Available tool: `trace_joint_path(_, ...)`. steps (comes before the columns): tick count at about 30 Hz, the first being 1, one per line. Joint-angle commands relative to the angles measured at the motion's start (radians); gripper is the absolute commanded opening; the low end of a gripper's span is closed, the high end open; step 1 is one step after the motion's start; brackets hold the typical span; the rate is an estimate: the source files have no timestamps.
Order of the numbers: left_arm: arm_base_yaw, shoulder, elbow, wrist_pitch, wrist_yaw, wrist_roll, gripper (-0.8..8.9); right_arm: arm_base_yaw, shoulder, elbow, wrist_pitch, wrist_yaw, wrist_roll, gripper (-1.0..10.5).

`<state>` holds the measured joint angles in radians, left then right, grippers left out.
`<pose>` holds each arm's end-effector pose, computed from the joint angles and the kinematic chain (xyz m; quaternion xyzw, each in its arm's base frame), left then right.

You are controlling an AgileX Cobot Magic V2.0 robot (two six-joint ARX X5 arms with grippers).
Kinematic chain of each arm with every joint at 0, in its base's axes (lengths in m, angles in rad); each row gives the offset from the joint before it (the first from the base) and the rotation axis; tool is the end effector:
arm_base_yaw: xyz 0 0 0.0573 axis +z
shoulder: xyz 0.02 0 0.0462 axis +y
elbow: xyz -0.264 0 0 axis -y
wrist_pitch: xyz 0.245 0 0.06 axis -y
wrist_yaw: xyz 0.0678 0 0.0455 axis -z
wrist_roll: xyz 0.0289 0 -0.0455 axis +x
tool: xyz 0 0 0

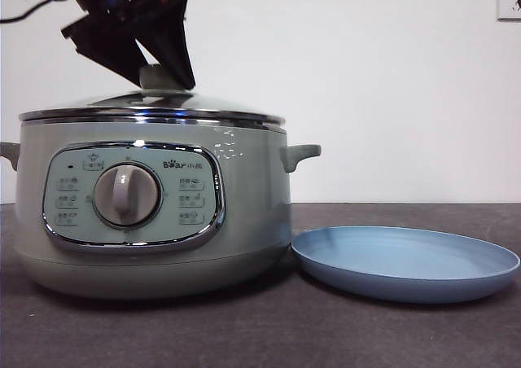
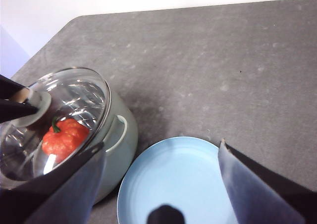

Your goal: Take the pumpkin out from the steamer,put the pumpkin in the blue plate,close the lid

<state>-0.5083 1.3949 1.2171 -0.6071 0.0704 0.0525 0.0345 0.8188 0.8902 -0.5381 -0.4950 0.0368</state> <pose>0.2558 -0.1448 0.3109 0.1063 0.3663 -0.2733 0.8831 0.1624 0.0193 0.3317 0.0700 0.2298 0.2504 0.9379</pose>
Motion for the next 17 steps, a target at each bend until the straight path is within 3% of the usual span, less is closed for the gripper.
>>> trace_joint_path(1,-0.001,-0.079,0.004,0.015,-0.049,0.011,-0.08,0.004,0.002,0.003,0.005,-0.005,0.000,3.8)
trace_joint_path(9,-0.001,-0.278,0.004,-0.002,-0.080,0.001,-0.08,0.057,0.047,0.003,0.012,-0.030,-0.001,3.8)
trace_joint_path(12,-0.001,-0.360,0.004,-0.033,-0.136,0.001,-0.08,0.094,0.088,0.003,0.040,-0.080,-0.001,3.8)
trace_joint_path(17,-0.001,-0.483,0.004,-0.103,-0.223,0.001,-0.08,0.204,0.168,0.004,0.134,-0.079,-0.001,3.8)
